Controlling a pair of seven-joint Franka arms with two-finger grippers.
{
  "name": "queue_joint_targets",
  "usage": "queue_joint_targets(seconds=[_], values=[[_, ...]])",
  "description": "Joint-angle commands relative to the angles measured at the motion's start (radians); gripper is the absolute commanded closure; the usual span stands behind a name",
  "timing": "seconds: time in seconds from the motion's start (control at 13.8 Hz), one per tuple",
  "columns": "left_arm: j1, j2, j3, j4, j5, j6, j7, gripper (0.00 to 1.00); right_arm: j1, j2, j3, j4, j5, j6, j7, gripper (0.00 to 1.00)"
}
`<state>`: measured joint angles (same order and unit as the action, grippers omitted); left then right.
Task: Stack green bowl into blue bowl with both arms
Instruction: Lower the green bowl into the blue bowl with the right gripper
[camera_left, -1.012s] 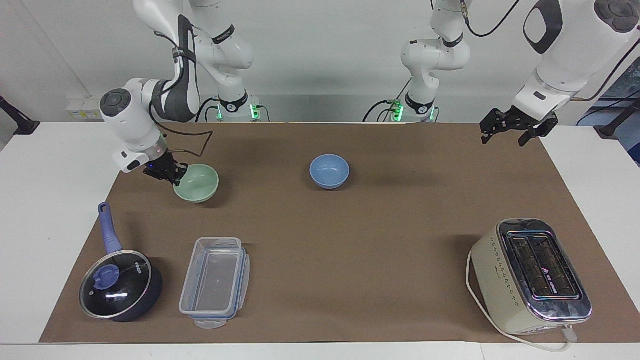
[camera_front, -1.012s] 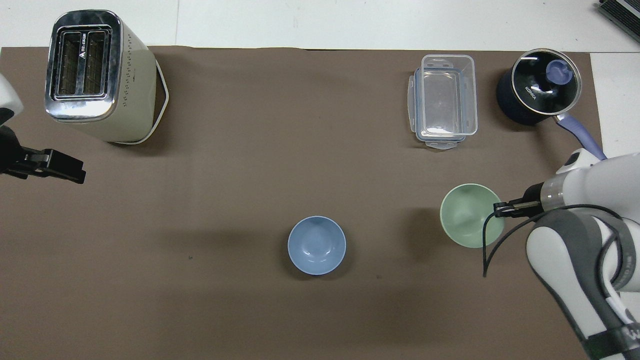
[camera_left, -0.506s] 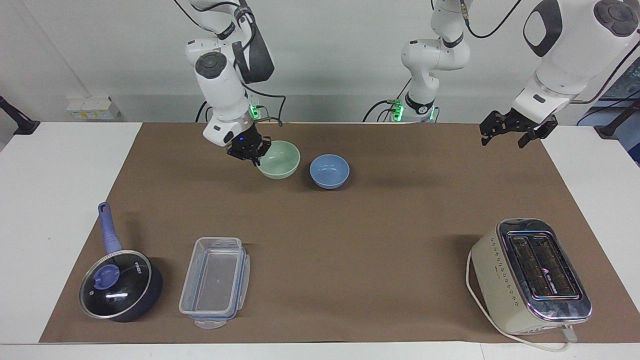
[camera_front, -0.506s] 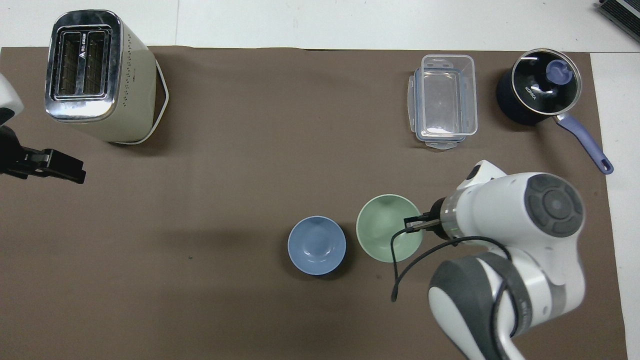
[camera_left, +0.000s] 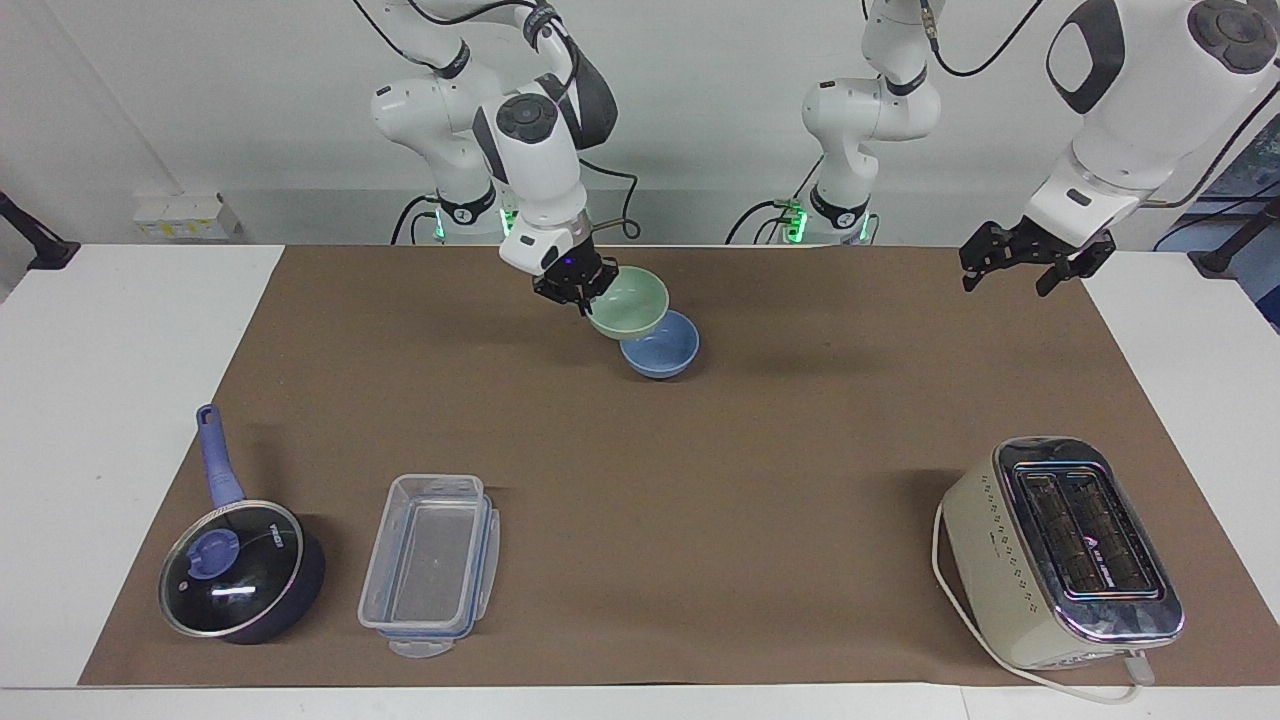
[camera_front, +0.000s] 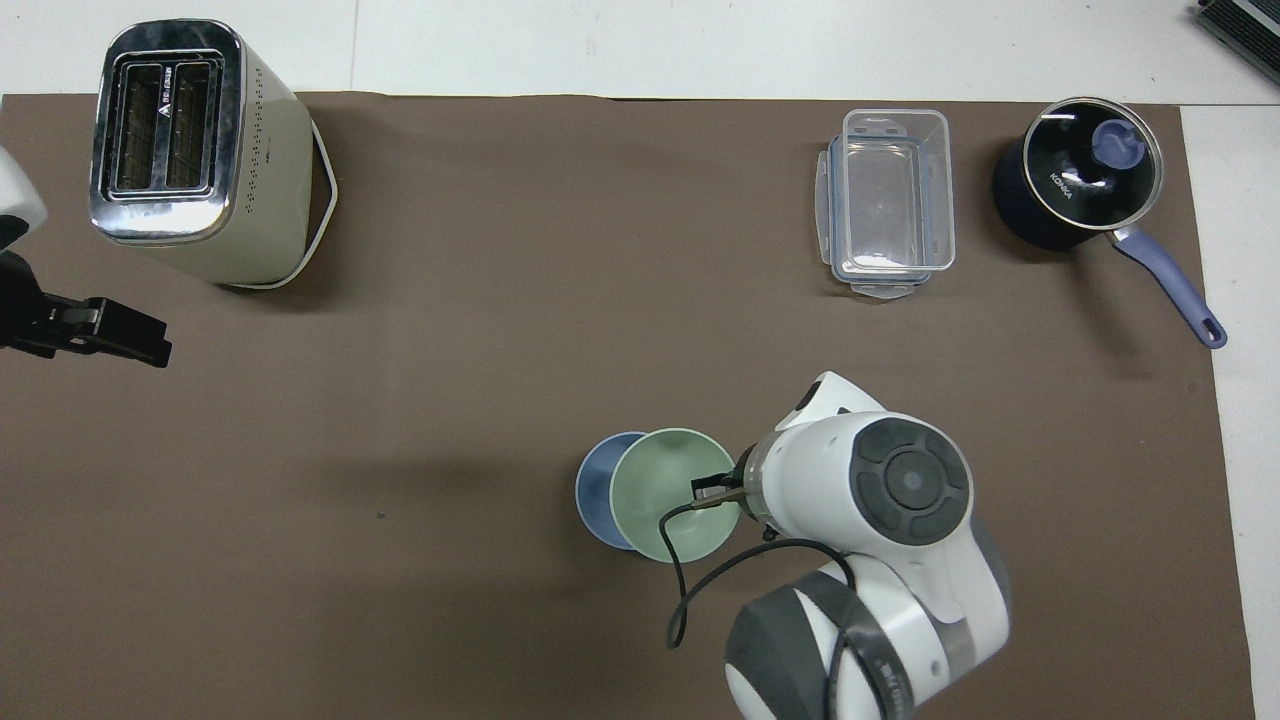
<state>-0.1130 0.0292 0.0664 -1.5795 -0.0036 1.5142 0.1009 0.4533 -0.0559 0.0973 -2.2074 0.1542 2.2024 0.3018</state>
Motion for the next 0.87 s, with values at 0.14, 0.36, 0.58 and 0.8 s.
queue_joint_targets(seconds=[0.14, 0.36, 0.58, 0.8], values=[[0.012, 0.009, -0.007, 0.021, 0.011, -0.014, 0.011, 0.0, 0.021, 0.06, -0.004, -0.009, 0.021, 0.062, 0.034, 1.0], [0.012, 0.009, -0.007, 0.021, 0.011, -0.014, 0.011, 0.0, 0.037, 0.067, -0.004, -0.025, 0.022, 0.085, 0.037, 1.0], [0.012, 0.009, -0.007, 0.021, 0.011, -0.014, 0.011, 0.0, 0.042, 0.087, -0.004, -0.025, 0.022, 0.105, 0.059, 1.0], [0.012, 0.009, -0.007, 0.021, 0.011, -0.014, 0.011, 0.0, 0.045, 0.102, -0.002, -0.025, 0.034, 0.117, 0.059, 1.0]])
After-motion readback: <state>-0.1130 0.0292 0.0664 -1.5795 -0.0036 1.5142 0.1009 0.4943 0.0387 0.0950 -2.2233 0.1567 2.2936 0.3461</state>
